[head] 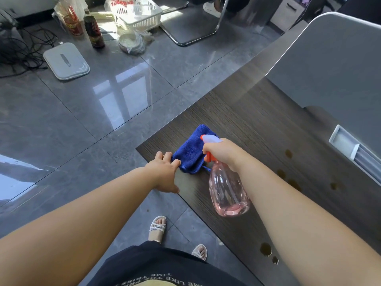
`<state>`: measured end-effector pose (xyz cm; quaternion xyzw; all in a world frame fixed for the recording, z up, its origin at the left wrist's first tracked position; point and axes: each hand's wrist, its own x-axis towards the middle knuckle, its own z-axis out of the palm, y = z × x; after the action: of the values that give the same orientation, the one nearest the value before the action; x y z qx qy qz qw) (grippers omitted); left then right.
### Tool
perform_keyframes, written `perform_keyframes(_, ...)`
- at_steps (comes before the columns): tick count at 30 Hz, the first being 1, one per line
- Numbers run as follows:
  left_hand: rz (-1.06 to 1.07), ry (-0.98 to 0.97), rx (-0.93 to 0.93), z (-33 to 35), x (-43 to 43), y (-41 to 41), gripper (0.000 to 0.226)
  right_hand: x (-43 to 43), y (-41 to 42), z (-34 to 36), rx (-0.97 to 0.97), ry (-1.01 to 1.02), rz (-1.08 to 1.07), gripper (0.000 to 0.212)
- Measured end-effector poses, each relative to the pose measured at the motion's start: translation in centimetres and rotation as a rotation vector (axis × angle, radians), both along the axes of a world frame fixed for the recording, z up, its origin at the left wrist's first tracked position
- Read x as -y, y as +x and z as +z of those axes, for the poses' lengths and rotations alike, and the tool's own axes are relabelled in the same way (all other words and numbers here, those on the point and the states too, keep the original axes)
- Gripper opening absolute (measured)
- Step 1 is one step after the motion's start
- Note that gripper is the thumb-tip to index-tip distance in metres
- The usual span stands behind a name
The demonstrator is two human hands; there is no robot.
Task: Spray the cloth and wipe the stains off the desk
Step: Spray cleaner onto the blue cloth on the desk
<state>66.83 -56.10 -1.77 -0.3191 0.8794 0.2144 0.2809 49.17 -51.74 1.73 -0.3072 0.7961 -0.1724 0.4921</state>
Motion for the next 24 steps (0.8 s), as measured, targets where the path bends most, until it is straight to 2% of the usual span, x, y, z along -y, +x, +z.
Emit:
perform_keyframes(2,-0.003,0.001,0.000,0.1,0.0,0.0,0.087,0.6,-0.4,0.2,-0.023,-0.006,-0.046,0.016)
perform_keyframes(4,-0.006,0.002,0.000,0.2,0.0,0.0,0.087,1.2,-0.7,0.5,-0.039,-0.021,-0.047,0.008)
perform_keyframes(19,-0.002,0.009,-0.017,0.0,0.1,0.3,0.088,0.0,0.5,0.7,-0.022,0.062,0.077,0.016)
perform_keyframes(22,-0.002,0.007,-0.019,-0.2,0.1,0.3,0.088,-0.7,1.4,0.2,-0.019,0.106,0.139,0.004)
perform_keyframes(24,-0.001,0.009,-0.021,-0.3,0.2,0.4,0.089,-1.3,1.8,-0.3,-0.020,0.127,0.190,0.023)
